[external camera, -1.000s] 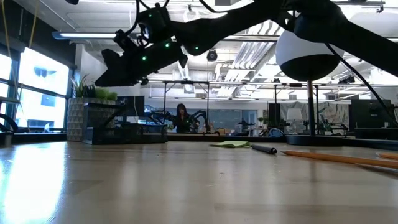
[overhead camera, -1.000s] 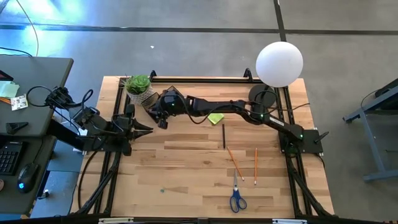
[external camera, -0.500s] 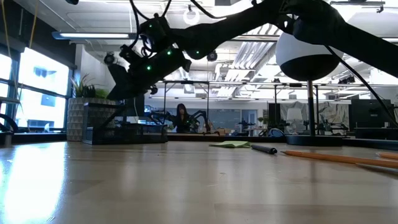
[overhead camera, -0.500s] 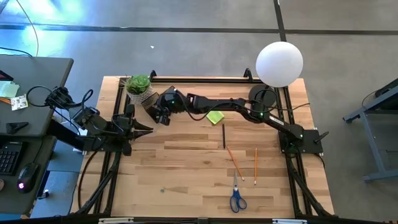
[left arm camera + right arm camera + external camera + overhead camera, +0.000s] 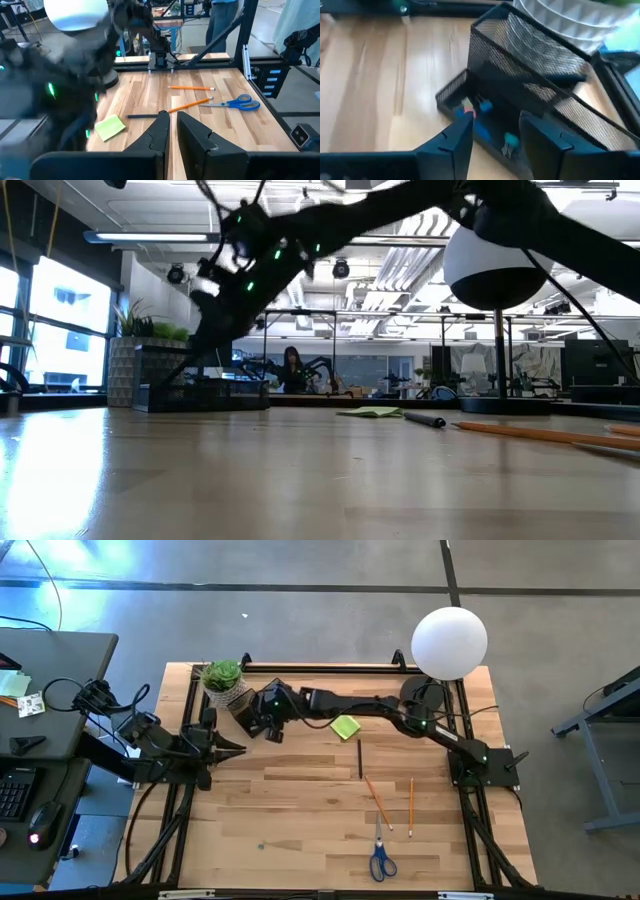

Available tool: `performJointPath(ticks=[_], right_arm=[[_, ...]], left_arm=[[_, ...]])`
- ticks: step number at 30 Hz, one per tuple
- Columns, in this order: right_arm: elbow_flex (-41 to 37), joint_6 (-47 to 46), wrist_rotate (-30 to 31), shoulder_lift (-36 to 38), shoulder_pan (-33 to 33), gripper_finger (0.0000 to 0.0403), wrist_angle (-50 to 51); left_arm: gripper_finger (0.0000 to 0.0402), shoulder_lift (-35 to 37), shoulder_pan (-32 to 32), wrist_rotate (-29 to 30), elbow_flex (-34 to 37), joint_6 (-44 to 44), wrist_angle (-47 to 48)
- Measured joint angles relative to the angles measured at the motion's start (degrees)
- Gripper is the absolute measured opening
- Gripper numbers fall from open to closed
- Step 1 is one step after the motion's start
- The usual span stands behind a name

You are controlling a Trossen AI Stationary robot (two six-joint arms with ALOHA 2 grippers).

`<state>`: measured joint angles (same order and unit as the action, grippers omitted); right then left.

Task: Pick and place office supplies into organizer
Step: Put the black pen into the desk organizer

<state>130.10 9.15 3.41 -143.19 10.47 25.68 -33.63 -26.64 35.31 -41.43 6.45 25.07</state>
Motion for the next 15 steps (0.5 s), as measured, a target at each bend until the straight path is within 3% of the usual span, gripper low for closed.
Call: performJointPath(ticks=[8, 15], right_arm=[[-0.8, 2.8, 2.3, 11.1, -1.9, 0.015, 23.1], [-13.2, -2.5, 2.6, 18.7, -1.8, 0.0129, 24.4]], left_arm=[[0.0026, 0.0, 0.0, -0.1, 0.0, 1.5, 2.6], [0.0026, 0.0, 0.0, -0.6, 0.0, 4.9, 4.0]])
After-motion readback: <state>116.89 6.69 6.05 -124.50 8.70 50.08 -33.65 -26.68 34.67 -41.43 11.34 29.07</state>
